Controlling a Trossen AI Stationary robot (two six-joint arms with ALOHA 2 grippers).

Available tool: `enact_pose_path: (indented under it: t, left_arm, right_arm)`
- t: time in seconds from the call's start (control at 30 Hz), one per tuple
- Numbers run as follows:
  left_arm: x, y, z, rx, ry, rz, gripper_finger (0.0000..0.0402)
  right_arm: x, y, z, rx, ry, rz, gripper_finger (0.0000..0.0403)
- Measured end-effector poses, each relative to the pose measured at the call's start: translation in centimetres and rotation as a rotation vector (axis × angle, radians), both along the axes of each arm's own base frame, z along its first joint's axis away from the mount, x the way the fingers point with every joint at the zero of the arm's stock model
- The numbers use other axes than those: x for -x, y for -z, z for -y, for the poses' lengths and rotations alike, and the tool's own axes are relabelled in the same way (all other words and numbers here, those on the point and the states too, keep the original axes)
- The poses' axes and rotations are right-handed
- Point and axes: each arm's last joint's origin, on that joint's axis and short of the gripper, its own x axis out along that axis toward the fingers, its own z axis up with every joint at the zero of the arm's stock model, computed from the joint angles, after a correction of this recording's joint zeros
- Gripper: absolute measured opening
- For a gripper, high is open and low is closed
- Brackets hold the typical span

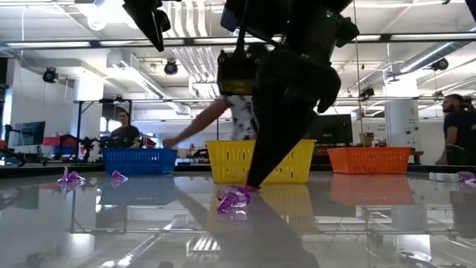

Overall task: Sort Halloween decoration
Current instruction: Put the purple witch hat toy into the orange bin

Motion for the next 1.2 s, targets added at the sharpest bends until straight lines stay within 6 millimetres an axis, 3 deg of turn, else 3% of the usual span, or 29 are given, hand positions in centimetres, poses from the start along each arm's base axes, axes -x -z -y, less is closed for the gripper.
enact_pose_path:
  t: [0.13, 0.3, 0.63, 0.9, 1.03, 1.2]
  left_arm:
    - [0.0, 0.0, 0.0, 0.0, 0.0, 0.001, 0.013]
    - [0.0, 0.0, 0.0, 0.0, 0.0, 0.001, 0.013]
    - [0.0, 0.0, 0.0, 0.0, 0.0, 0.001, 0.013]
    - [0.1, 0.0, 0.0, 0.003, -0.003, -0.006, 0.013]
    - [0.2, 0.3, 0.1, 0.01, -0.006, -0.028, 0.013]
    - [0.2, 0.8, 0.0, 0.015, -0.006, -0.047, 0.013]
  right_arm:
    - [-0.1, 0.0, 0.3, -0.001, 0.019, -0.001, 0.0076]
    - [-0.1, 0.0, 0.4, -0.012, 0.044, -0.003, 0.0019]
    - [-0.3, -0.7, 0.1, -0.082, 0.06, -0.006, 0.0009]
    - [0.5, -6.1, 0.2, -0.131, 0.197, -0.061, 0.0009]
    - [1.8, -9.5, 0.2, -0.106, 0.281, -0.062, 0.0009]
    - [4.2, -12.1, 0.9, -0.06, 0.383, -0.104, 0.0009]
